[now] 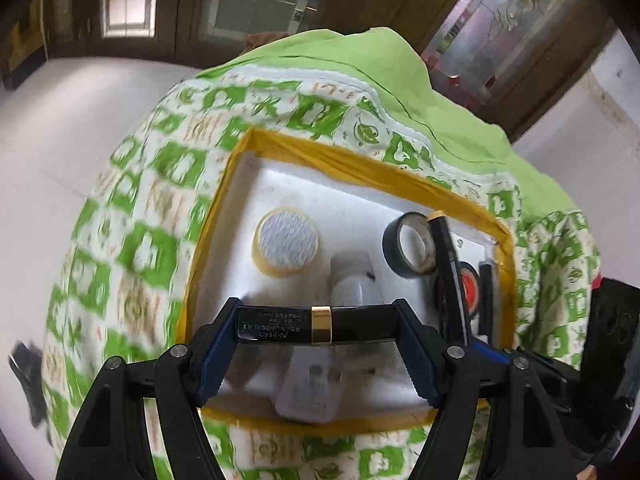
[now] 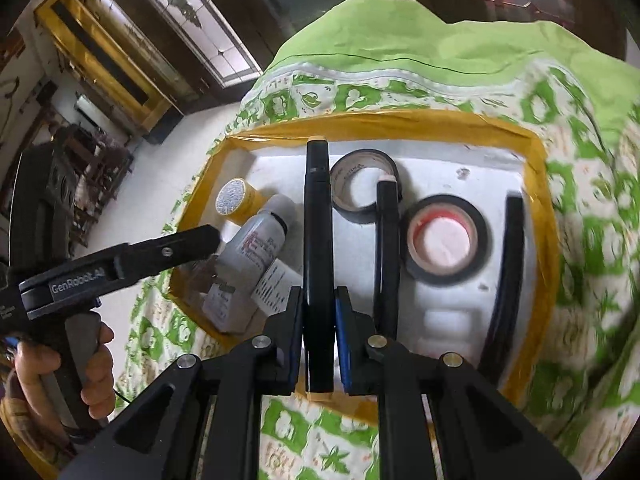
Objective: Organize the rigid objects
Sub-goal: 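Lower the lipstick and pen into the tray and open both grippers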
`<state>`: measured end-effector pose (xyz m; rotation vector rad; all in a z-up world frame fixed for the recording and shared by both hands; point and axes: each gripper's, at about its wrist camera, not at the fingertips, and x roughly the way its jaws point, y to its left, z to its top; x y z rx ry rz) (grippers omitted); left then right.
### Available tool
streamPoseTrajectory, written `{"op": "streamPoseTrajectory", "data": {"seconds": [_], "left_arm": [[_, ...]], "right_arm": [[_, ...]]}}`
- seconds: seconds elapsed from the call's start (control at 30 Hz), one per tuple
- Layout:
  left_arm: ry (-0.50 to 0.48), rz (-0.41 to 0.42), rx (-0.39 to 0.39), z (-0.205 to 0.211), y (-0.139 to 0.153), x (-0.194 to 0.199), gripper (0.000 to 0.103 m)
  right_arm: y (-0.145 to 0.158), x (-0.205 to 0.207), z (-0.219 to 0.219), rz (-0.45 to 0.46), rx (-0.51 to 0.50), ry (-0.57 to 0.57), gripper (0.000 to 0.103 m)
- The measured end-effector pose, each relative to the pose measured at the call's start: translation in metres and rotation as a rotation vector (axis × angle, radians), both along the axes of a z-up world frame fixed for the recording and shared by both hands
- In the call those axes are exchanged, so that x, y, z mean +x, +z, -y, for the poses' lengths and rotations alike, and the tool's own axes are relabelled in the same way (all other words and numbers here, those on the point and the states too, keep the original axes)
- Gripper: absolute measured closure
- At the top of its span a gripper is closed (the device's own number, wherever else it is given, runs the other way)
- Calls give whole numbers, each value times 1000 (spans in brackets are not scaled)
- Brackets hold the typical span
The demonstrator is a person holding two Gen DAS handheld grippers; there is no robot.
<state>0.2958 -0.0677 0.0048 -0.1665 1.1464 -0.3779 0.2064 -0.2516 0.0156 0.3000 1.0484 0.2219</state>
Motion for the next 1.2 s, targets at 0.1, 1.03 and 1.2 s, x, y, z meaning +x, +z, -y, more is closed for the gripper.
{"op": "streamPoseTrajectory", "data": {"seconds": [0.1, 1.03, 1.2], "left_arm": [[-6, -2, 42, 8, -1, 14, 25], [72, 226, 179, -26, 20, -105, 13], [101, 353, 306, -43, 1, -193, 7]], "right_arm": [[-7, 10, -5, -14, -41, 27, 89], [23, -93, 13, 198, -10, -218, 24], [27, -139, -10, 253, -74, -195, 12]]}}
